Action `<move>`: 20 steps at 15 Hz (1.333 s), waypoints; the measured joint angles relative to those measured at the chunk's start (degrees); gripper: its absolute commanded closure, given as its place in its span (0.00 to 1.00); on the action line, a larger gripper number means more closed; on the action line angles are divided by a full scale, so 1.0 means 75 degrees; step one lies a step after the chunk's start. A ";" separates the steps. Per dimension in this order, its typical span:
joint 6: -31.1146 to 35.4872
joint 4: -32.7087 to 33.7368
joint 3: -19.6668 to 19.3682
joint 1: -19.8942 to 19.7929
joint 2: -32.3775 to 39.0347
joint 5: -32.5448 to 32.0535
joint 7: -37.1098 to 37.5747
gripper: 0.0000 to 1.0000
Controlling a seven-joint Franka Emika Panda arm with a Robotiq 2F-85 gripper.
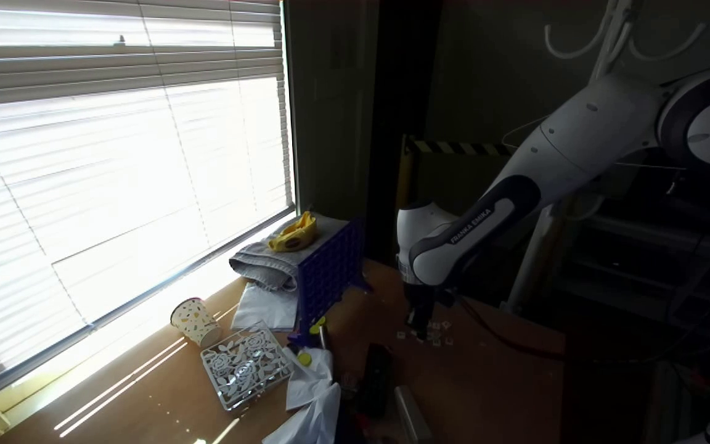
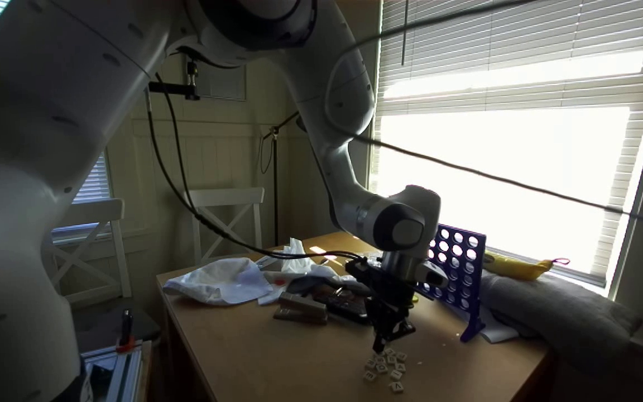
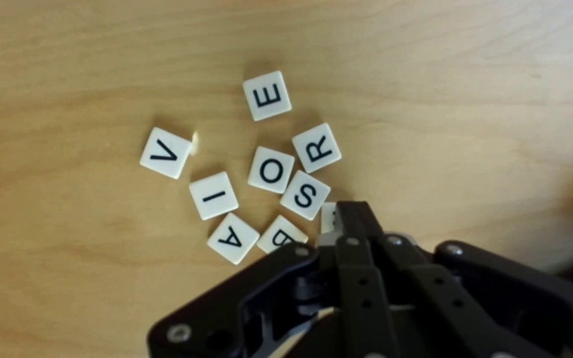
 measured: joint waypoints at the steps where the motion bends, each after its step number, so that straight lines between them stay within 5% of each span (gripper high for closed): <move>1: 0.0000 0.0035 0.0008 -0.0012 0.0033 0.0000 -0.0004 1.00; 20: -0.0001 0.0285 -0.0110 -0.0438 0.0202 0.0001 0.0003 1.00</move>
